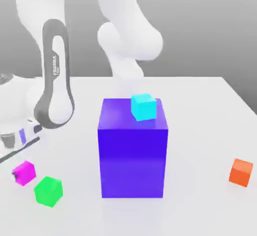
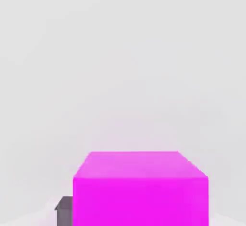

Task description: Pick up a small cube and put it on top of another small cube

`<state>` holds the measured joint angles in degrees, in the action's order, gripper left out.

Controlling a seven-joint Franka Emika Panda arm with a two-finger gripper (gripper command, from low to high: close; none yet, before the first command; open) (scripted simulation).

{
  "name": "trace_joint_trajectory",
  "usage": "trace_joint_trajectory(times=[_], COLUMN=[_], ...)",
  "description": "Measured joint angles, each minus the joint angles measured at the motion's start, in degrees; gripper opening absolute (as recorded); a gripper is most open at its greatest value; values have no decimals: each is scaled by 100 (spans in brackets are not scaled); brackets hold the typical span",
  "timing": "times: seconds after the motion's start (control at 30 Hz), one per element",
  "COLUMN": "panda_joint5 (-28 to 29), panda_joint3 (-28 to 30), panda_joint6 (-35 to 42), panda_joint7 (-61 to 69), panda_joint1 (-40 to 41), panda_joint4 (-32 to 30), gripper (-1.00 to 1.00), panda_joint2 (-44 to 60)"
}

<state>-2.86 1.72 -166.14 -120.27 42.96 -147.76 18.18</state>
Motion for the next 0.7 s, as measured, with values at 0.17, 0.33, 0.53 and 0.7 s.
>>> trace_joint_trajectory(times=[0.17, 0.33, 0.53, 0.7], panda_joint5=[156, 235, 395, 456], panda_joint3=[-11, -390, -456, -427], panda_joint6=[735, 1245, 916, 471], panda_joint7=[-287, -1076, -1578, -1626], panda_joint1=[-171, -807, -1077, -1103], panda_joint4=[-164, -212, -193, -176], gripper=[-100, -100, -100, 100], panda_joint2=[-901, -1469, -1117, -643])
